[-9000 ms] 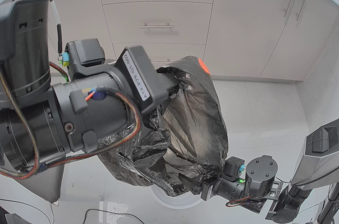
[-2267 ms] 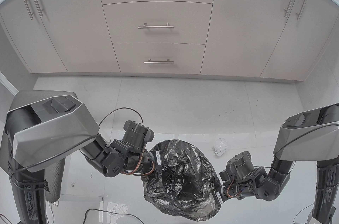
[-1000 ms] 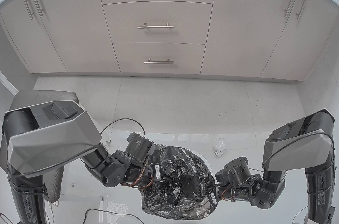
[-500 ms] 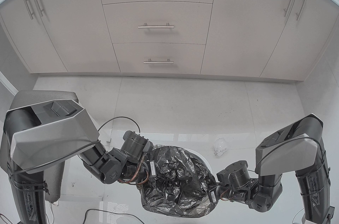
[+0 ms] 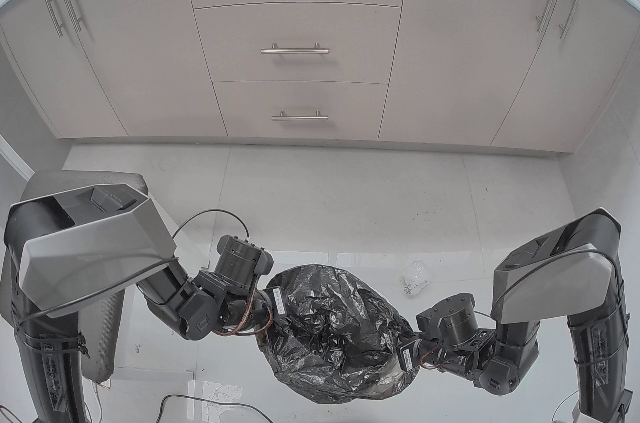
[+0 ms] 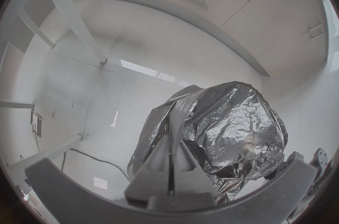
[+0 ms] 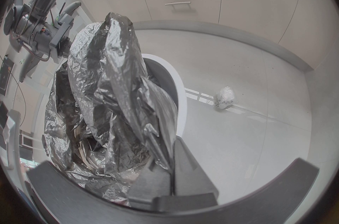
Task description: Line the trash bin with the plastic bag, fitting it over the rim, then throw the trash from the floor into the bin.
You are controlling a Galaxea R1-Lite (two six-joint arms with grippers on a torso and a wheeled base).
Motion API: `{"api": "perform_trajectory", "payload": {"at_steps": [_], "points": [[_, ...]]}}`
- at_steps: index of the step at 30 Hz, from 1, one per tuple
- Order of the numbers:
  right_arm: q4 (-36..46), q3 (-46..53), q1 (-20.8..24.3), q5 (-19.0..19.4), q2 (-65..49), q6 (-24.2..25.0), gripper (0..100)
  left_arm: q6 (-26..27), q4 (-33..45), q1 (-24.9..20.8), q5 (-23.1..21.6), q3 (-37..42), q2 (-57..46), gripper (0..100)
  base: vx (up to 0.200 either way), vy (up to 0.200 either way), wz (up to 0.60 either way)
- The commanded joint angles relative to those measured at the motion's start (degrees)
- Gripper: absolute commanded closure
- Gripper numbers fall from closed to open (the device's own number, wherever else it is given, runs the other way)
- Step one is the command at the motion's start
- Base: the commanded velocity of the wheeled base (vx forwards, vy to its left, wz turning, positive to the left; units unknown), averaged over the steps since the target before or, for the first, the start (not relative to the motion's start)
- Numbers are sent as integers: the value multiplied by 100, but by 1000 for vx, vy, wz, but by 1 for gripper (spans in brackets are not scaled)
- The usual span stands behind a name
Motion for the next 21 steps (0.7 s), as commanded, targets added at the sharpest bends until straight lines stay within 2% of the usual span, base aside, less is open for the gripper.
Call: {"api": "perform_trajectory", "payload": {"at_steps": [1,9,21], "points": [[-2,1,-42,-2,-68,-7,100,-5,-119,12,-8,84,-22,100,0,0,0],[-11,18,-33,-2,-68,-16,100,-14,-268,-23,-17,146,-4,100,0,0,0],[-72,221,231,69,3,-95,100,-128,-260,-489,-34,523,-232,100,0,0,0]]}}
